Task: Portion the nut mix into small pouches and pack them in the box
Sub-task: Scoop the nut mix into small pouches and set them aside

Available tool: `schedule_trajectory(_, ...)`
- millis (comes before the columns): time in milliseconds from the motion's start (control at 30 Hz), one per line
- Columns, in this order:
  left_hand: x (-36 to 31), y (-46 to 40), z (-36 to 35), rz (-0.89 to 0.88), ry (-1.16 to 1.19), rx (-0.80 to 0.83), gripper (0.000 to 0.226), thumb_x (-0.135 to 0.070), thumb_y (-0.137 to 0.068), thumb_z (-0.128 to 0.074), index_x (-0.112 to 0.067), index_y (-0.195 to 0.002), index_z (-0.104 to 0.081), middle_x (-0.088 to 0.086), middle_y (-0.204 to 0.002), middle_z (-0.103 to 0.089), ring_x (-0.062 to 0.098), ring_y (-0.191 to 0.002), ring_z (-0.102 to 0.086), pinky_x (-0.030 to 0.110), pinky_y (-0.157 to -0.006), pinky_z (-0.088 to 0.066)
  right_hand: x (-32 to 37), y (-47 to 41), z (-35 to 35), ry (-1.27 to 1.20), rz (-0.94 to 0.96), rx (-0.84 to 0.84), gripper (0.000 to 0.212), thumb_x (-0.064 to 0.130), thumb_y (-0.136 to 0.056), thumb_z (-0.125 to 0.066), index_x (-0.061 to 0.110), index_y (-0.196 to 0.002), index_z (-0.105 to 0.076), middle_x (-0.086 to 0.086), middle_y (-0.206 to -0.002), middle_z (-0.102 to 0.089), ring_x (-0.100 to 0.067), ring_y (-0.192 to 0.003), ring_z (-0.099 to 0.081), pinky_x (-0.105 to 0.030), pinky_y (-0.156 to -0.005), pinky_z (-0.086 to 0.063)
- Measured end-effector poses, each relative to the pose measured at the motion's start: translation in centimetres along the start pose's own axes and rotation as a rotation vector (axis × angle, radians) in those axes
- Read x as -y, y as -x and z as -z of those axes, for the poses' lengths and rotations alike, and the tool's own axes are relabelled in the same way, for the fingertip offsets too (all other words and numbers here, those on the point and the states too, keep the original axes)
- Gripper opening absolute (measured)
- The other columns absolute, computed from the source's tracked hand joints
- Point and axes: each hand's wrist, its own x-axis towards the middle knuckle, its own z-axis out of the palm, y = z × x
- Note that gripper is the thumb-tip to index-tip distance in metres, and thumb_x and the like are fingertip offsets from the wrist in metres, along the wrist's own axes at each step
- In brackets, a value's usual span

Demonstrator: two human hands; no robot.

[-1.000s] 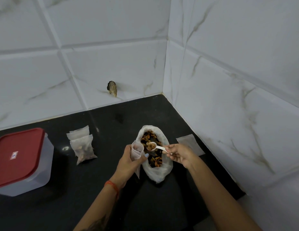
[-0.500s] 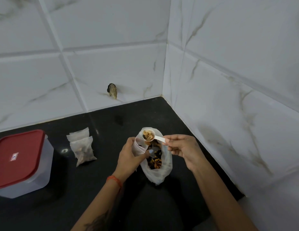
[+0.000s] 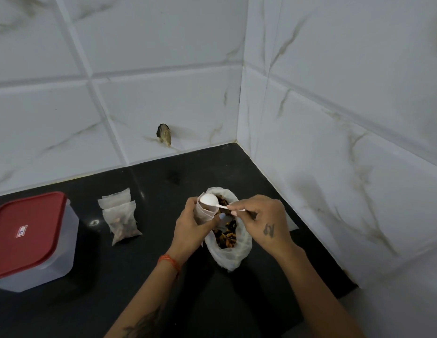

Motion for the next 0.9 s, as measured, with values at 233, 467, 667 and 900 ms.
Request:
schedule_trajectory(233,-0.4,0.1,-0.2,-0.007,0.062,-0.01,0.045,-0.027,-0.074,-0.079,-0.031,-0.109,-0.05,-0.011,-0.106,-0.063,-0.002,-0.095,-0.062,0.009,-0.07,-0.049,0.3,-0.4,0.5,-0.234,-0.244,0.022,0.019,0.006,-0.077,-0.075,0.021,-0.087,-0.077,0.016,-0.083,-0.072,0.0,-0.079,-0.067,-0.013,-0.073,-0.051)
schedule_trajectory(467,-0.6,0.2,-0.3,-0.005,0.115,0.006,0.048,-0.026,-0.074,-0.079,-0.035,-0.111,-0.049,-0.012,-0.109,-0.063,0.001,-0.101,-0.062,0.015,-0.076,-0.051,0.7,0.0,1.2,-0.659,-0.63,0.047,0.017,0.003,-0.079,-0.072,0.012,-0.093,-0.075,-0.002,-0.083,-0.074,-0.009,-0.075,-0.069,-0.02,-0.067,-0.054)
schedule_trajectory(667,-0.3,0.7,0.1,0.016,0.195,0.004,0.048,-0.022,-0.073,-0.079,-0.034,-0.109,-0.049,-0.011,-0.106,-0.062,-0.004,-0.093,-0.062,0.017,-0.074,-0.052,-1.2,0.7,0.8,-0.943,-1.142,0.001,0.011,0.002,-0.084,-0.064,0.011,-0.088,-0.069,-0.004,-0.082,-0.07,-0.009,-0.07,-0.06,-0.019,-0.065,-0.049)
schedule_trajectory(900,0.3,1.5,0.3,-0.001,0.191,0.02,0.053,-0.029,-0.066,-0.08,-0.033,-0.109,-0.049,-0.013,-0.106,-0.059,0.0,-0.097,-0.06,0.027,-0.087,-0.052,-3.2,3.5,-1.8,-0.641,-1.249,0.139,0.008,0.007,-0.076,-0.075,0.013,-0.081,-0.073,-0.003,-0.08,-0.063,-0.009,-0.067,-0.049,-0.02,-0.06,-0.041)
